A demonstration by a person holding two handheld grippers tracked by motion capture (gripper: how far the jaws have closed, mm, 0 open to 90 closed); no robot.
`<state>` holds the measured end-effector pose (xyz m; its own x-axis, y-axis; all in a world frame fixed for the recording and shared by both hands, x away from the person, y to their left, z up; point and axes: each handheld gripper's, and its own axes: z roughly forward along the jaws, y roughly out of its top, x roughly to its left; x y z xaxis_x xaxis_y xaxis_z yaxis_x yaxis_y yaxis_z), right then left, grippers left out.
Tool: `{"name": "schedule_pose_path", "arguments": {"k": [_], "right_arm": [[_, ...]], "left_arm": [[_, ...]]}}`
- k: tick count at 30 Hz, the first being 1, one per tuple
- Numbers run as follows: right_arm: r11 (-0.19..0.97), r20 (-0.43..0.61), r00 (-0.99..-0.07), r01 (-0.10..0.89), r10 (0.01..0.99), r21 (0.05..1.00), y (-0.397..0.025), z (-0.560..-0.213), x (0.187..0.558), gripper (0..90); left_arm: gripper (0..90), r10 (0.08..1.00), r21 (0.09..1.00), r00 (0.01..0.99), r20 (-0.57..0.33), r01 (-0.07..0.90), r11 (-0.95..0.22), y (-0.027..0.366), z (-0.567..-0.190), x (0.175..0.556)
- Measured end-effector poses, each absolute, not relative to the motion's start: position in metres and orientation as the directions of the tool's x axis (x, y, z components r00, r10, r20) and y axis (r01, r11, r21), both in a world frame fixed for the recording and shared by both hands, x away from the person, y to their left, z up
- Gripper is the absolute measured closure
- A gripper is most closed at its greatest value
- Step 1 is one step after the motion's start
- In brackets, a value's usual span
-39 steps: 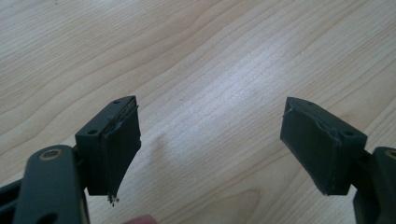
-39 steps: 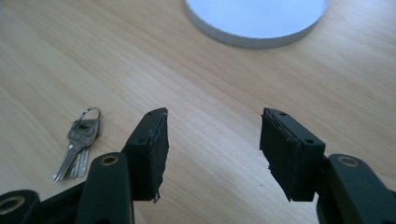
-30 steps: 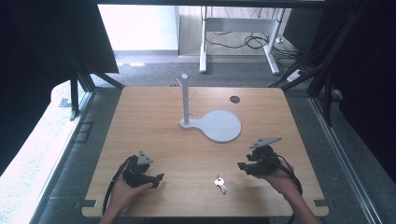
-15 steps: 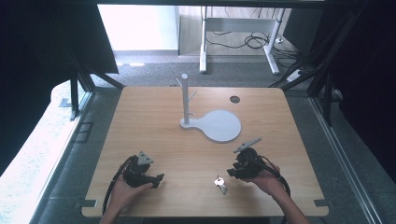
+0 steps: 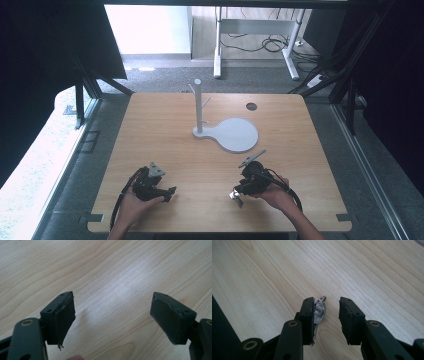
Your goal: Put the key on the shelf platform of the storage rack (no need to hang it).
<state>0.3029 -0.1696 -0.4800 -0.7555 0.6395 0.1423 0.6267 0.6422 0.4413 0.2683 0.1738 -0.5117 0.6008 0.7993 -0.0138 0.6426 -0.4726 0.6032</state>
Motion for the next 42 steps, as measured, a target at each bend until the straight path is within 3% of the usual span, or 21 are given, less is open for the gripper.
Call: {"name": "schedule_pose_path", "arguments": {"k": [42], "right_arm": [[0.685,0.191,-0.759,0.646,0.622,0.336,-0.141,-0.492,0.315,74.8]], "left_arm": [[20.4,0.797,0.602,0.603,-0.019,0.643,-0.473,0.175,-0.511,0.269]]}}
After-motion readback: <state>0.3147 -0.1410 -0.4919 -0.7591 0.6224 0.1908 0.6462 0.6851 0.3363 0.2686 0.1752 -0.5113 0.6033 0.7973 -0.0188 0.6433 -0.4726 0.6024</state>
